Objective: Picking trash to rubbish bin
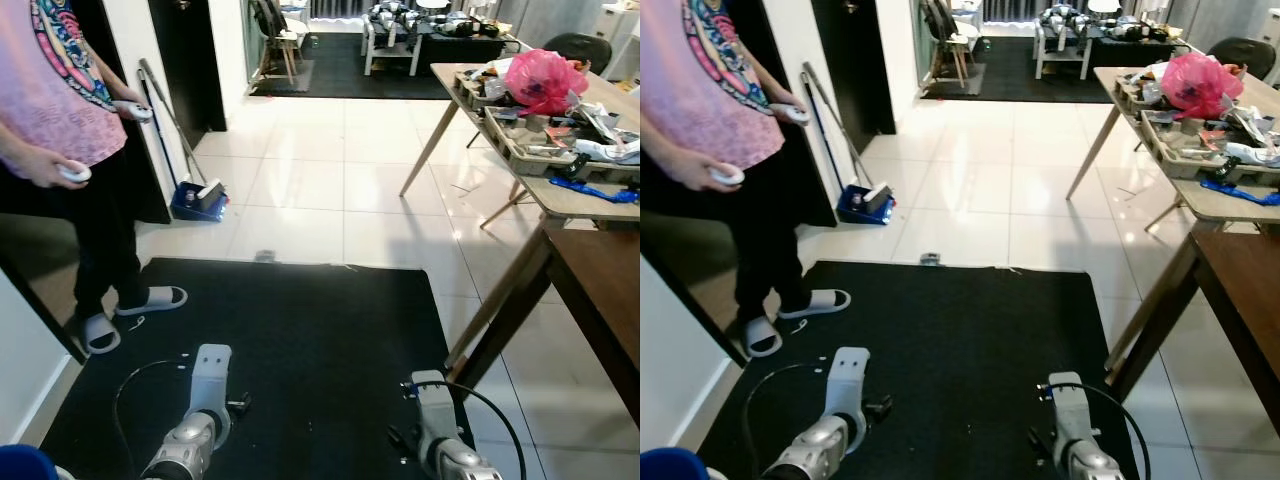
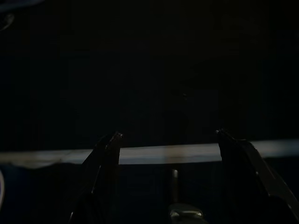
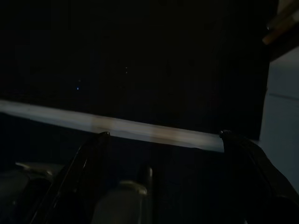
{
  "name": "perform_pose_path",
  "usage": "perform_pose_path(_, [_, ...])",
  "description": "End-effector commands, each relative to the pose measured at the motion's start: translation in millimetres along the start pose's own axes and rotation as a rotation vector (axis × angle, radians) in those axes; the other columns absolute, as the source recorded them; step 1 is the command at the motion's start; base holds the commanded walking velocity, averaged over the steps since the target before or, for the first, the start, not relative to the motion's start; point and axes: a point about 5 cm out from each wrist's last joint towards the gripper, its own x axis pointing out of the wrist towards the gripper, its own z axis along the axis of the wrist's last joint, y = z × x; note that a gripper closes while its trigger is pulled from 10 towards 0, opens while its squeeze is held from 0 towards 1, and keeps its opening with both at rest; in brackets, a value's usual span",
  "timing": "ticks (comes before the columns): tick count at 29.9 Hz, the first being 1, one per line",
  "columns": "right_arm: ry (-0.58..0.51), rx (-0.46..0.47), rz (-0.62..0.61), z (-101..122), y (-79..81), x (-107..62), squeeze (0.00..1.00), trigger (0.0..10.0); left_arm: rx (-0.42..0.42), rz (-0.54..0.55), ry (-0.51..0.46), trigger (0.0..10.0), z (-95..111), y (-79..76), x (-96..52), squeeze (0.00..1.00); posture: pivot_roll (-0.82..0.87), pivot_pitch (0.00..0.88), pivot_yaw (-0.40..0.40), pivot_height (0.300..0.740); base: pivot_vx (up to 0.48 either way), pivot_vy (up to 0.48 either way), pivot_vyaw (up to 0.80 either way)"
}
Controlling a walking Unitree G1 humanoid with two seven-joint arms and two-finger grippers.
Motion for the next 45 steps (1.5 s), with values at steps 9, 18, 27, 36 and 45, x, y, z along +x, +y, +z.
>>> perform_pose_path(9, [0.023,0.006,-0.010,-9.8,-3.7,-2.8,0.00,10.0,0.024,-0.016,0.016,10.0,-1.4,-1.6,0.1,0.00,-0.10,0.067,0.032,0.740,0.312,0.000,0.00])
perform_pose_path(18, [0.024,0.006,-0.002,-10.2,-2.2,-2.7,0.00,10.0,0.027,-0.014,0.020,10.0,-3.0,0.2,-0.6,0.00,-0.10,0.071,0.033,0.740,0.313,0.000,0.00])
perform_pose_path(27, [0.022,0.001,0.001,-8.9,-1.4,-2.3,0.00,10.0,0.031,-0.017,0.018,10.0,-1.6,0.1,-0.3,0.00,-0.10,0.068,0.032,0.740,0.311,0.000,0.00])
perform_pose_path(36, [0.014,0.000,0.010,-7.4,-0.4,-2.0,0.00,10.0,0.033,-0.020,0.018,10.0,-1.5,-0.7,-0.1,0.00,-0.10,0.064,0.031,0.740,0.308,0.000,0.00])
perform_pose_path(45, [0.019,-0.002,0.024,-8.0,0.1,-2.1,0.00,10.0,0.027,-0.018,0.021,10.0,-4.4,-0.9,-0.8,0.00,-0.10,0.056,0.020,0.740,0.305,0.000,-0.13])
